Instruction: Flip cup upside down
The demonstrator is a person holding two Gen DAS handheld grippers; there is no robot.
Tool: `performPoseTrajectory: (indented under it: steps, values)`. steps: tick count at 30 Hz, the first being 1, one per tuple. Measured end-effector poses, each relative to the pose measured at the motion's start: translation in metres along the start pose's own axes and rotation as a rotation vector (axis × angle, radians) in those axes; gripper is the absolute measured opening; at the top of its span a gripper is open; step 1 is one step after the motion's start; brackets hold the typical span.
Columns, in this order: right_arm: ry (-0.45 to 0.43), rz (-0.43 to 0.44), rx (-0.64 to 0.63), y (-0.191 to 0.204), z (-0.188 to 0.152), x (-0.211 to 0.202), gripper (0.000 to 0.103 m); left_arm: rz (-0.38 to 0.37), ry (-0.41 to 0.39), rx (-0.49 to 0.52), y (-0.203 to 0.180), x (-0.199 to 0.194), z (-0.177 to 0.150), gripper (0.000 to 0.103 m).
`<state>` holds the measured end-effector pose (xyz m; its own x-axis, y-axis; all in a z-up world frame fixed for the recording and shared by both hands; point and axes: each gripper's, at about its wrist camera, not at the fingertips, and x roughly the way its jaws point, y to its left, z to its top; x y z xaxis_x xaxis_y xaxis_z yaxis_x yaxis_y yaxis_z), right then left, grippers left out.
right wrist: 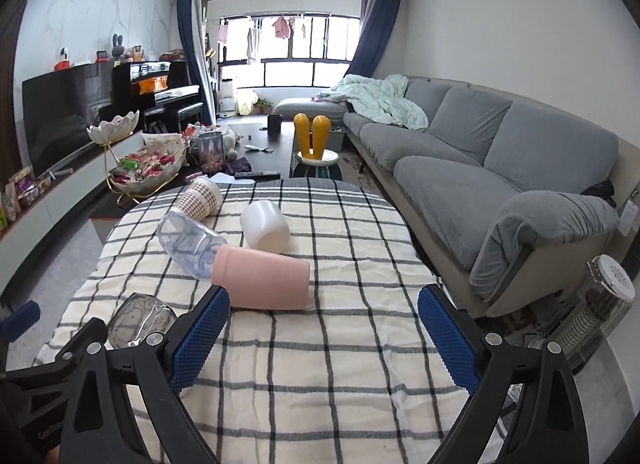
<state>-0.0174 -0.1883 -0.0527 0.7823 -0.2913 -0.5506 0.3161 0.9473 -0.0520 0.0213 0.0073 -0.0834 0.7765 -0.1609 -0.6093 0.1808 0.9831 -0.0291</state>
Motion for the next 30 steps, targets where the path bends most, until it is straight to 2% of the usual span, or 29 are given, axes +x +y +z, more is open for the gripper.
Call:
performPoseTrajectory:
  steps: [30]
  values:
    - [-0.010,0.013,0.015,0.003,0.000,-0.005,0.098,0.017,-0.048,-0.004,-0.002,-0.013,0.000,0.103]
